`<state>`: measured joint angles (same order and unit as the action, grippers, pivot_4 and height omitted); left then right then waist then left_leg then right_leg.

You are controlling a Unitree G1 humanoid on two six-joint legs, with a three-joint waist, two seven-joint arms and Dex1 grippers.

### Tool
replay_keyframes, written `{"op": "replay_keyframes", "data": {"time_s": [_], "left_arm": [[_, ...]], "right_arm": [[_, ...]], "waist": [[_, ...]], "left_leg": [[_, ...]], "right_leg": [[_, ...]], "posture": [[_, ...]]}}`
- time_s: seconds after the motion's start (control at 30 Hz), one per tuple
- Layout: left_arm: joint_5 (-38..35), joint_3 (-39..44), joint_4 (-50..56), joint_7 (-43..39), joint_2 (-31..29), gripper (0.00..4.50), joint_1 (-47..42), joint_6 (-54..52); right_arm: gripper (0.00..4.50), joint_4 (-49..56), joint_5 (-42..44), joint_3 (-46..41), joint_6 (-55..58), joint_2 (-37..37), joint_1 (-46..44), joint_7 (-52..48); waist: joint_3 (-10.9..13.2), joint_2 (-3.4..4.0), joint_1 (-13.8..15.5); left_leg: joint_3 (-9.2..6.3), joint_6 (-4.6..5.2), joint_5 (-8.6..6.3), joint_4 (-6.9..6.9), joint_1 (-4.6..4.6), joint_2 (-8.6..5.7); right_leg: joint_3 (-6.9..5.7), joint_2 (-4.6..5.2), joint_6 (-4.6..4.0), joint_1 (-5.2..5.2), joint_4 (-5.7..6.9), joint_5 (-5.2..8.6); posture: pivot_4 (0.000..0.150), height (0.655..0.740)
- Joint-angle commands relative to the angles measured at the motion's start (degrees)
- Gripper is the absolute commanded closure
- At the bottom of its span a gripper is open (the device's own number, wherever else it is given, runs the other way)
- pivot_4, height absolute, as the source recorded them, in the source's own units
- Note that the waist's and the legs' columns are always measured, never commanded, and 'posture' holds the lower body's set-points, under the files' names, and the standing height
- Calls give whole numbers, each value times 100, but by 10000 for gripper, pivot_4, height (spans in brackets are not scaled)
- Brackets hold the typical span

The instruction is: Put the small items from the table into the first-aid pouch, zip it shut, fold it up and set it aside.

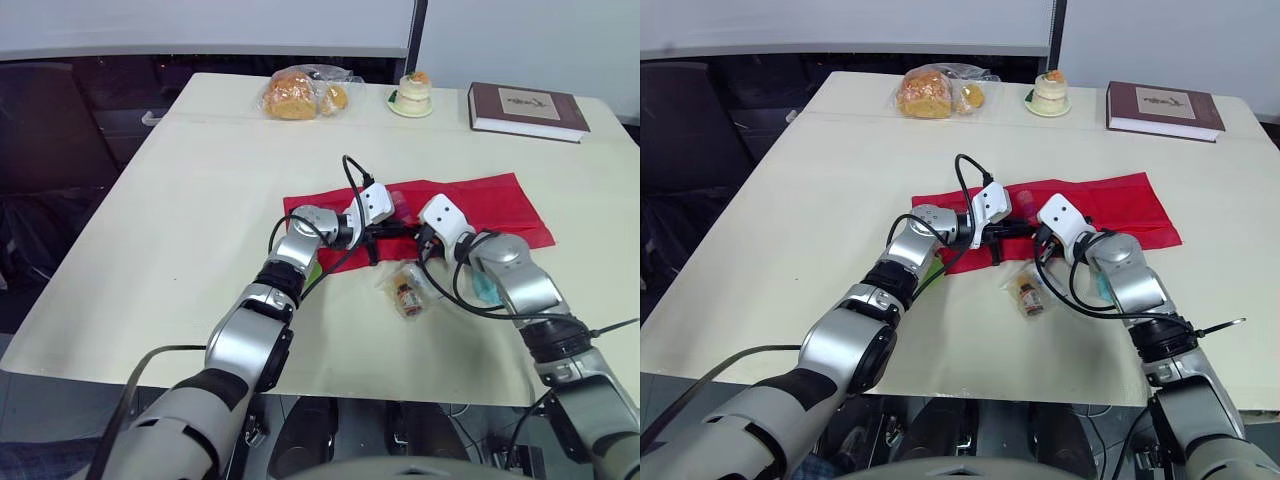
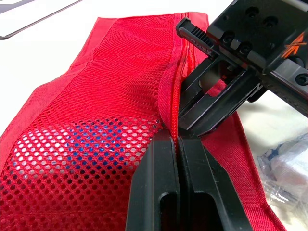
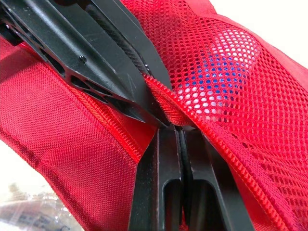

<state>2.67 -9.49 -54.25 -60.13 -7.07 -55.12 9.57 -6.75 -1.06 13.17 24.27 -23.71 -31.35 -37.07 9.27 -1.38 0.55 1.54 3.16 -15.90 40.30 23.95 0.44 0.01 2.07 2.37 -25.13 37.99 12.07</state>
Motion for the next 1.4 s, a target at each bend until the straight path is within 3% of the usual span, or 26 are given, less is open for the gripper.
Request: {"op": "replay_keyframes", "data": {"time_s": [0.03,0.17,0.27,0.5,0.67,0.93,1.1,1.4], "left_arm": [[58,-63,-21,6,-86,45000,-142,264],[77,12,-211,56,-272,45000,-258,350],[71,31,-318,69,-357,45000,-307,425],[18,69,-440,-27,-541,45000,-330,607],[49,41,-572,-91,-657,45000,-311,731],[57,25,-668,-101,-614,45000,-359,779],[47,21,-660,-102,-568,45000,-335,783],[57,7,-657,-97,-506,45000,-351,790]], "right_arm": [[44770,830,418,-444,-222,-183,198,-264],[44770,2156,1454,-1531,-224,-809,1081,-997],[36735,2864,2231,-2191,259,-1337,1647,-1478],[1011,3569,4120,-4268,1110,-2514,3042,-2634],[100,3003,4254,-5650,1028,-3498,3650,-3706],[100,2382,4087,-6335,945,-4215,3937,-4497],[100,2727,4076,-5980,880,-4027,3953,-4265],[100,3777,2650,-3635,-196,-3090,3968,-2851]], "waist": [[0,1,22],[2,3,26],[3,5,22],[3,5,14],[3,5,22],[3,4,26],[3,4,25],[5,6,28]], "left_leg": [[-3,0,0,0,1,0],[-4,1,0,0,1,0],[-8,2,-1,0,3,-2],[-14,3,-2,0,-15,3],[-14,3,-2,0,-16,3],[-15,3,-2,0,-16,4],[-16,3,-3,0,-16,4],[-18,2,-2,1,-14,-1]], "right_leg": [[-1,1,0,0,-1,0],[-2,0,0,1,-1,0],[-5,2,1,6,-8,0],[-11,2,0,25,-9,1],[-11,3,1,28,-11,1],[-12,3,1,31,-16,2],[-12,4,1,30,-16,2],[-14,6,2,30,-15,2]], "posture": [[1500,7289],[1500,7289],[1500,7289],[1500,7289],[1500,7289],[1500,7289],[1500,7289],[1500,7289]]}}
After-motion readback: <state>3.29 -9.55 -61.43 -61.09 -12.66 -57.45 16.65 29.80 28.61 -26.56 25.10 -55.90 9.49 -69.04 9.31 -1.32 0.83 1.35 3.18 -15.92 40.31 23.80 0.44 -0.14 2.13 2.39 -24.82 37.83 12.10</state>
